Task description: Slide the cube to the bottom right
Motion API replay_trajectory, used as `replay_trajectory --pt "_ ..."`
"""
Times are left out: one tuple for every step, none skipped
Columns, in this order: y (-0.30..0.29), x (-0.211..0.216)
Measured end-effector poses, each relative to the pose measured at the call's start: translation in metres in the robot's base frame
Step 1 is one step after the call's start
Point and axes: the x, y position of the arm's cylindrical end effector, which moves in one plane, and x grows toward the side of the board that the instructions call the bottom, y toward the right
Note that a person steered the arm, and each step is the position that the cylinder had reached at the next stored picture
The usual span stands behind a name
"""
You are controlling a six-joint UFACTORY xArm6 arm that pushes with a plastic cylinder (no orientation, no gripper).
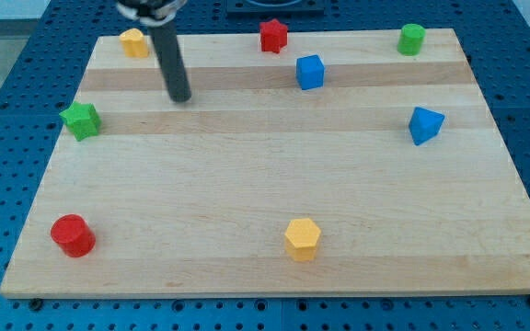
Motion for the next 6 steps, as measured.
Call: replay_trajectory --pt "0.050 -0.051" --pt "0.106 -0.084" --pt "0.160 -0.087" --pt "0.185 -0.047" --pt "0.185 0.000" --pt "0.185 0.021"
